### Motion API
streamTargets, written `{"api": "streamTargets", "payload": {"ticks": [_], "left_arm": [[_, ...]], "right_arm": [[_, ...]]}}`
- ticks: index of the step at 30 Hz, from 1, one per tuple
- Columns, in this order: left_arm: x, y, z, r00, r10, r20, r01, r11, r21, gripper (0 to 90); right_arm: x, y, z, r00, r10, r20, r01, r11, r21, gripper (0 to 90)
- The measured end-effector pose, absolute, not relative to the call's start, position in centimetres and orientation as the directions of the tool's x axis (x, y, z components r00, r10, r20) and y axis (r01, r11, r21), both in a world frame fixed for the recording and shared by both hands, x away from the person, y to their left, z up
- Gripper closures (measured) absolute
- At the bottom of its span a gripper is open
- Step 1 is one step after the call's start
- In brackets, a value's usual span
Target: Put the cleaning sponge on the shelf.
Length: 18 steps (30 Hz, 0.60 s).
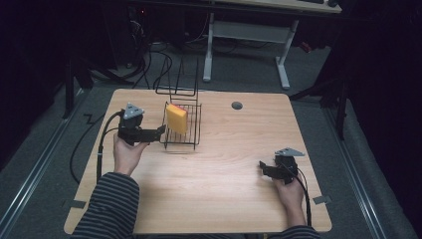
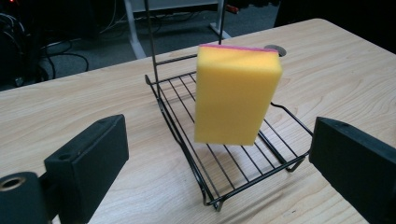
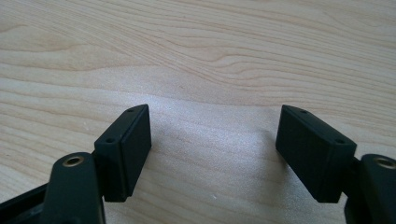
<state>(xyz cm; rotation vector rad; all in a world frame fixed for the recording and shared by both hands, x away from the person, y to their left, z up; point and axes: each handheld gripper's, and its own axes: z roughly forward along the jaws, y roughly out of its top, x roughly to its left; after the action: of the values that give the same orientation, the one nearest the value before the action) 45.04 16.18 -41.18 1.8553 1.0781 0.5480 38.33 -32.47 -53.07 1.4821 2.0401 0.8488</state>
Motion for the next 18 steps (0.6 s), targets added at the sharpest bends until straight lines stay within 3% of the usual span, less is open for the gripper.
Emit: {"api": "streamTargets", "payload": {"ticks": [18], "left_arm": [[43.2,18.9,-40.4,0.488,0.87,-0.071,0.442,-0.176,0.88,5.8]], "right_arm": [[38.3,-32.5,-53.1,-0.3,0.954,-0.02,0.658,0.222,0.719,26.9]]}}
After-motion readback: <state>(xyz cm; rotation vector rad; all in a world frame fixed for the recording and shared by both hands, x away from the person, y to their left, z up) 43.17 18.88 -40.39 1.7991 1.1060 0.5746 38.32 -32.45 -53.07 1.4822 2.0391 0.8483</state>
